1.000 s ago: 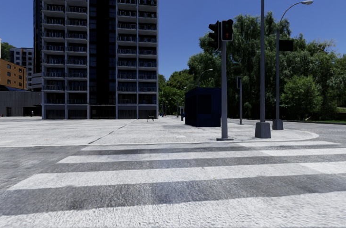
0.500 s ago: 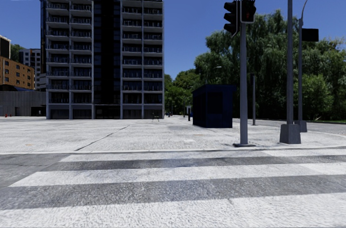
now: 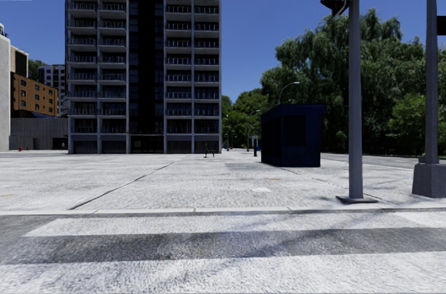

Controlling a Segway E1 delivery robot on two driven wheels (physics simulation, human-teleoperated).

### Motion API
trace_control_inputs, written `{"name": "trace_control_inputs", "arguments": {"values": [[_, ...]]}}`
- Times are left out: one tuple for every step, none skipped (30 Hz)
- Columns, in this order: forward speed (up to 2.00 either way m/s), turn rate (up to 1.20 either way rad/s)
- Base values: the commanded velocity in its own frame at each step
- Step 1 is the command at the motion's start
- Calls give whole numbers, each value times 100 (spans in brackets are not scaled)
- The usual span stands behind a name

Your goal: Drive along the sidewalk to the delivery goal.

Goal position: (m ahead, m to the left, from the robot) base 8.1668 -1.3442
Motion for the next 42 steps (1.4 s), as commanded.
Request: {"name": "trace_control_inputs", "arguments": {"values": [[200,0],[200,0],[200,0],[200,0],[200,0],[200,0],[200,0],[200,0],[200,0],[200,0],[200,0],[200,0],[200,0],[200,0],[200,0],[200,0],[200,0],[200,0],[200,0],[200,0],[200,0],[200,0],[200,0],[195,0],[193,0],[192,0],[192,0],[188,0],[177,0],[163,0],[163,0],[156,0],[153,-4],[150,-8],[146,-16],[146,-16],[140,-22],[137,-27],[135,-28],[135,-28],[134,-30],[134,-32]]}}
